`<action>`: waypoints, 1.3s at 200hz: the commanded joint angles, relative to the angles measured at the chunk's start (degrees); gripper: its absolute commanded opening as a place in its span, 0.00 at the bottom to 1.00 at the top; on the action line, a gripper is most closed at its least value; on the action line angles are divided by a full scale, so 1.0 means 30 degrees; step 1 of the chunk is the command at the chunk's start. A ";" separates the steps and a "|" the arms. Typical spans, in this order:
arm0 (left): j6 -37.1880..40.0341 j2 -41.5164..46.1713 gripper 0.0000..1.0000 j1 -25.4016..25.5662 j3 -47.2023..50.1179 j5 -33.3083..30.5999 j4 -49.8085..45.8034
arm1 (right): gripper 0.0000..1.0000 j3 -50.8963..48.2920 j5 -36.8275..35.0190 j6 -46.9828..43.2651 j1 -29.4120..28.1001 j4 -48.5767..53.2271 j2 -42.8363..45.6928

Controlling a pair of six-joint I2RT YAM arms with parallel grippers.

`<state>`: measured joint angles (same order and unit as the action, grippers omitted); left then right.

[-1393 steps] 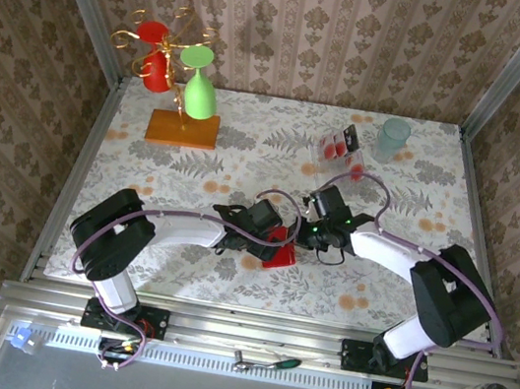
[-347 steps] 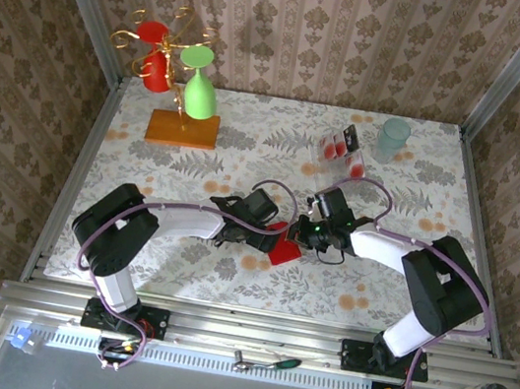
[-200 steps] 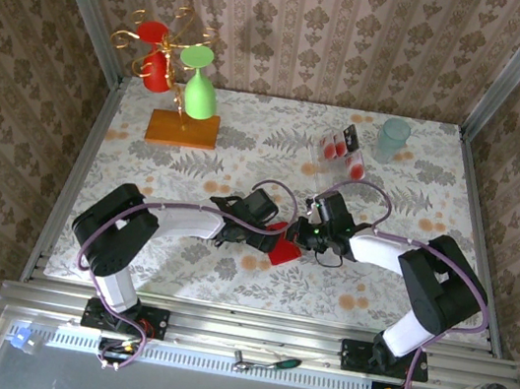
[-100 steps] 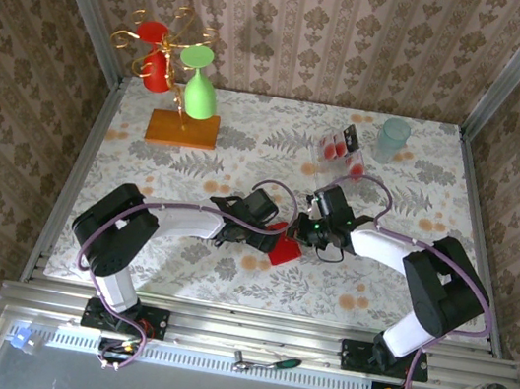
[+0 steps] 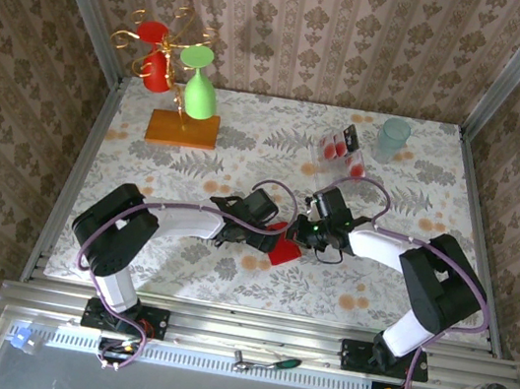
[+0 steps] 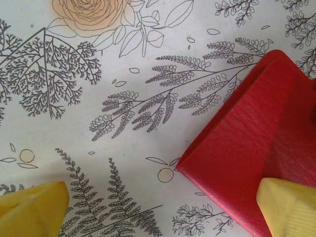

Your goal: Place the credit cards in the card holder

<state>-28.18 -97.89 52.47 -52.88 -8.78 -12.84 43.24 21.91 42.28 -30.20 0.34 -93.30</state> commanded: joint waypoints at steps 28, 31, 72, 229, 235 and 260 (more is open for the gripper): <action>0.0562 -0.0887 1.00 0.0104 0.0459 -0.0290 -0.0859 | 0.00 -0.0999 0.0087 0.0290 -0.0247 -0.0209 -0.0579; 0.0564 -0.0887 1.00 0.0109 0.0438 -0.0297 -0.0841 | 0.00 -0.1063 0.0080 0.0291 -0.0262 -0.0202 -0.0587; 0.0541 -0.0873 1.00 0.0112 0.0511 -0.0286 -0.0816 | 0.00 -0.1696 -0.0139 0.0308 -0.0247 -0.0277 -0.0242; 0.0489 -0.0829 1.00 0.0118 0.0592 -0.0255 -0.0759 | 0.00 0.0088 0.0606 0.0349 0.0221 0.0310 0.0883; 0.0489 -0.0837 1.00 0.0118 0.0593 -0.0250 -0.0754 | 0.00 0.0031 0.0632 0.0341 0.0220 0.0265 0.0843; 0.0489 -0.0841 1.00 0.0120 0.0648 -0.0255 -0.0754 | 0.00 -0.0390 0.0639 0.0463 0.0218 -0.0045 0.0645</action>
<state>-28.18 -97.89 52.47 -52.86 -8.78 -12.84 42.06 22.70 42.70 -29.71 -0.93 -91.66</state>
